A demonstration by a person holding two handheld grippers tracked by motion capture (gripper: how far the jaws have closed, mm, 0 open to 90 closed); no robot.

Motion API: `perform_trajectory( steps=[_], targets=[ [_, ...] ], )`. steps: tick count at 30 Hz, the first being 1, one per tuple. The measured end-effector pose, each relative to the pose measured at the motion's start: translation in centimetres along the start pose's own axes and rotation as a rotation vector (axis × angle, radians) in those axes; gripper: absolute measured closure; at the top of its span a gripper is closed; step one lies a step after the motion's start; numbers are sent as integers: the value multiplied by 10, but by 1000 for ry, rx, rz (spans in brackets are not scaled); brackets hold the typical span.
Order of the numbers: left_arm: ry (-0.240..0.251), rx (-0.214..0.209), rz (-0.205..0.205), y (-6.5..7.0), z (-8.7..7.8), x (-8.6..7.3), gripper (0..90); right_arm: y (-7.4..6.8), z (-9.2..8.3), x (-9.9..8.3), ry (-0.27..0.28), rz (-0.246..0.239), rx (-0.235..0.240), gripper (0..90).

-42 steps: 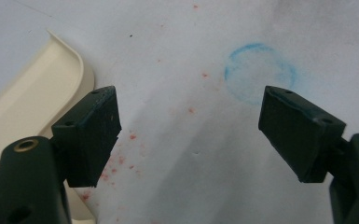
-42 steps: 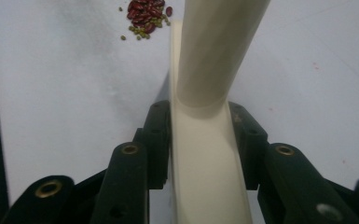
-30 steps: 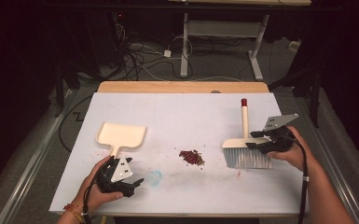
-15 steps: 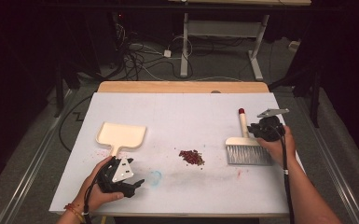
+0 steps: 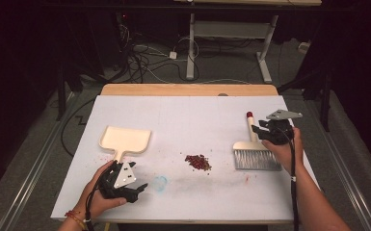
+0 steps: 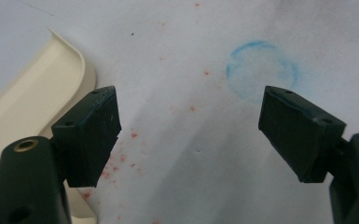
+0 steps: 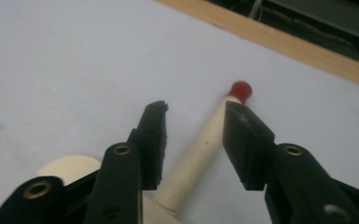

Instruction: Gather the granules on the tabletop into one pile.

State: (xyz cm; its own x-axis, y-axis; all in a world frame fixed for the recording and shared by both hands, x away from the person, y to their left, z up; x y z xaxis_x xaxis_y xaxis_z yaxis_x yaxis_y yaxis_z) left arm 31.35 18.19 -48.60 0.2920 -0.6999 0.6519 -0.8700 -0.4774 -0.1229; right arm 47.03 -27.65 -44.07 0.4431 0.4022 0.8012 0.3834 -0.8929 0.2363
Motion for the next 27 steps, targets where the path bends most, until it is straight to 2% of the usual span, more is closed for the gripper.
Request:
perform_trajectory(
  steps=[5,9,12,14,17,21,27],
  targets=[
    [-6,23,13,0,0,0,195,-4,-23,13,90,8,4,510],
    [-11,20,13,1,1,0,195,-7,-39,20,164,15,4,437],
    [-11,21,12,0,1,0,195,-11,-47,22,191,26,13,379],
    [-11,28,12,0,1,-1,195,-16,-52,22,211,16,27,360],
    [-10,40,14,0,0,-1,195,-22,-59,21,197,12,6,318],
    [-6,46,17,0,0,0,195,-30,-72,21,265,7,35,281],
    [-10,76,13,-3,0,0,186,-41,-86,14,306,-23,32,217]
  ],
)
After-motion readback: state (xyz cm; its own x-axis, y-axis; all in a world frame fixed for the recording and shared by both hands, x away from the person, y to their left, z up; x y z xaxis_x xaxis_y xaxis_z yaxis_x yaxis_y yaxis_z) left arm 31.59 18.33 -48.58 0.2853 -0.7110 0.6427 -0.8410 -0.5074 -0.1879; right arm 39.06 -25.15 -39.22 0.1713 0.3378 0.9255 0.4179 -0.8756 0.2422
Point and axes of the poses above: each handheld gripper's, and its own axes: z roughly forward along the jaws, x roughly out of its top, y roughly to its right, the point moved 4 cm from there along z, roughly forward along the jaws, and after that the axes turned 10 degrees about -x, right-handed, at the moved point
